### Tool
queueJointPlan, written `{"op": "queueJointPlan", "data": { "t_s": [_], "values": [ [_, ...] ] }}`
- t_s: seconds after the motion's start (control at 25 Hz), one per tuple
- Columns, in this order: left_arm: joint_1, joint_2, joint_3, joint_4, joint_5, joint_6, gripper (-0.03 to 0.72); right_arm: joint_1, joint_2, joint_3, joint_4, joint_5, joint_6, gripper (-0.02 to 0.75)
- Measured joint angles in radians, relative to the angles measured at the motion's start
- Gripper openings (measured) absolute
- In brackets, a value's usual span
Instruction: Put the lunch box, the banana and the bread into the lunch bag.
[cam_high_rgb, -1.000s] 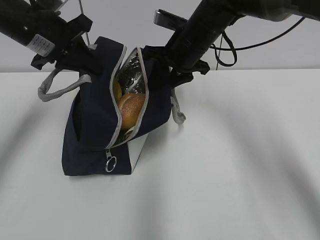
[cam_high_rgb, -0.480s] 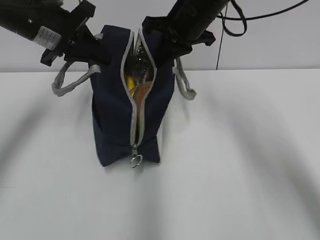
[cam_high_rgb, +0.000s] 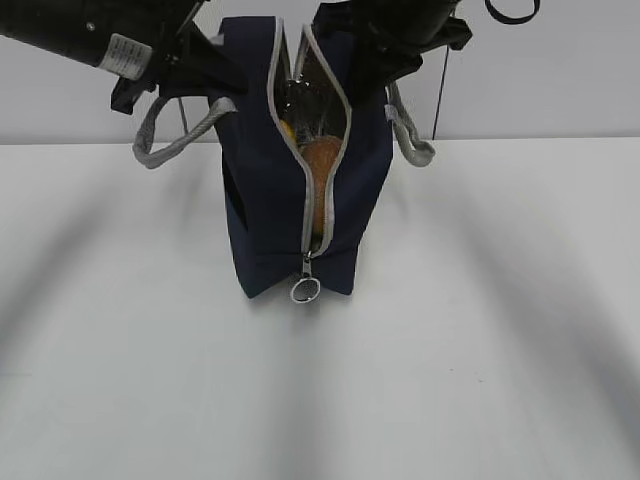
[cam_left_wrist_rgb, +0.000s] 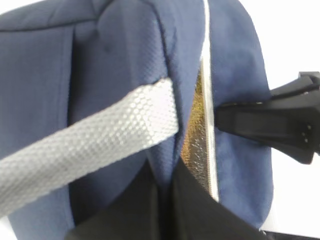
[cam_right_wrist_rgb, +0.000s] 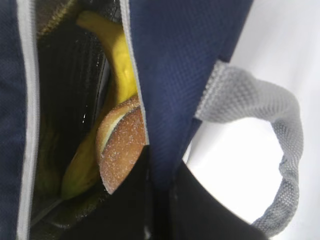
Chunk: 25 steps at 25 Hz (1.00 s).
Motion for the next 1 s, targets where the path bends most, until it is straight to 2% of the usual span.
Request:
{"op": "queueJointPlan", "data": {
  "t_s": [0.44,0.6,1.0],
  "values": [
    [0.000,0.070,0.001,-0.019,-0.030,0.000,-0.003,0.000,0.008,0.009,0.021,0.002,0.018,-0.013],
    [0.000,0.090,0.001,-0.019,-0.032,0.000,-0.003,0.000,0.015,0.071,0.034,-0.011,0.023,-0.013],
    [0.000,0.103,0.001,-0.006,-0.031,0.000,-0.003,0.000,0.016,0.119,-0.013,-0.023,0.036,-0.013]
  ]
}}
